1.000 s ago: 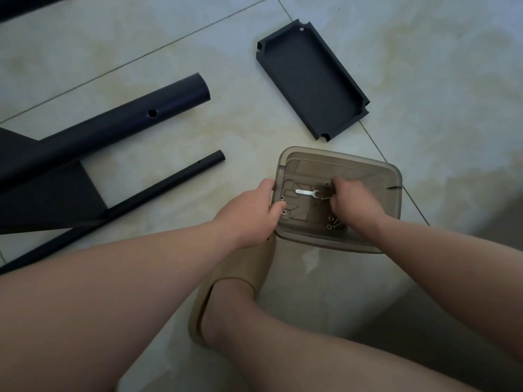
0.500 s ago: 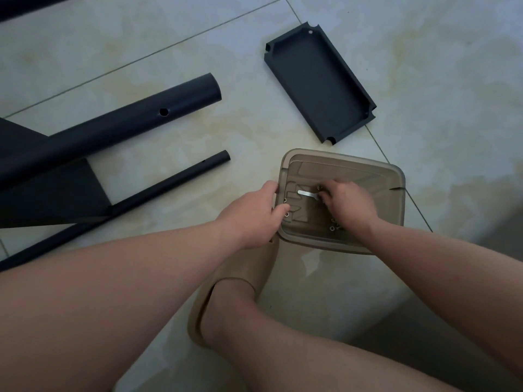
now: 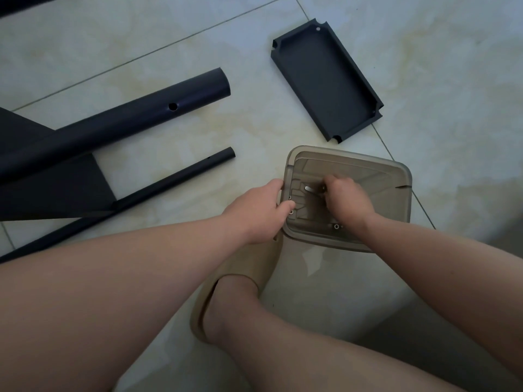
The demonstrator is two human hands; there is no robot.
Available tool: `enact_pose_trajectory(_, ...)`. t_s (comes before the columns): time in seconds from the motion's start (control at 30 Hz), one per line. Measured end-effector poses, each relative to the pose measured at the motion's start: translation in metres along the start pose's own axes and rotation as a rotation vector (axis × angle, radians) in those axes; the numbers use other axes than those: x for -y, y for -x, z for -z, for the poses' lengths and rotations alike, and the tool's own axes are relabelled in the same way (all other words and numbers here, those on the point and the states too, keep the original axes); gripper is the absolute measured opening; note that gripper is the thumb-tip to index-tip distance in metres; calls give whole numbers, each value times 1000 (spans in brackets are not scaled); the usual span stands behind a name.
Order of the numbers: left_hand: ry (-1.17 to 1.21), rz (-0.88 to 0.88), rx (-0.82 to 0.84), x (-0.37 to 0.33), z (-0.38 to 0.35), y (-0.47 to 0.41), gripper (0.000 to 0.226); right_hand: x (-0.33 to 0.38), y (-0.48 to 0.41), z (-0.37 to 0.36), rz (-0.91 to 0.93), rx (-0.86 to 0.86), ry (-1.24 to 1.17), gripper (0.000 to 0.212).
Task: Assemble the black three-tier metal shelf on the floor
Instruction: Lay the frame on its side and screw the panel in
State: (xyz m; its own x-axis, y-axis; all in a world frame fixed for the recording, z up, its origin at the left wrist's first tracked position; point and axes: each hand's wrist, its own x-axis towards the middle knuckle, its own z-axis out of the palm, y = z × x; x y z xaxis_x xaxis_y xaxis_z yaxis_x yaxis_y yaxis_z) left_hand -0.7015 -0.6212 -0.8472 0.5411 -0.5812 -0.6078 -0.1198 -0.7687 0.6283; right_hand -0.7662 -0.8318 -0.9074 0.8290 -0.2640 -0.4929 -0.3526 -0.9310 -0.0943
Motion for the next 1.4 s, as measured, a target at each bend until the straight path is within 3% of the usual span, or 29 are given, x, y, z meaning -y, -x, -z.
enact_pose_trajectory(0.4,-16,-3,21,1,3,0,40,-9,2,0,70,42,230,15)
enact_pose_trajectory(0.67,-29,-4,20,4,4,3,39,-4,4,2,134,-48,343,23)
enact_pose_trajectory(1.1,-89,90,69,-2,21,10,51,18,20,36,148,-69,-85,14)
enact_pose_trajectory(1.27,-170,180,146,-13,66,35,44,39,37,84,221,-165,-159,12)
enact_pose_trajectory(1.4,-103,238,80,-23,108,72,45,66,66,134,253,-277,-197,16)
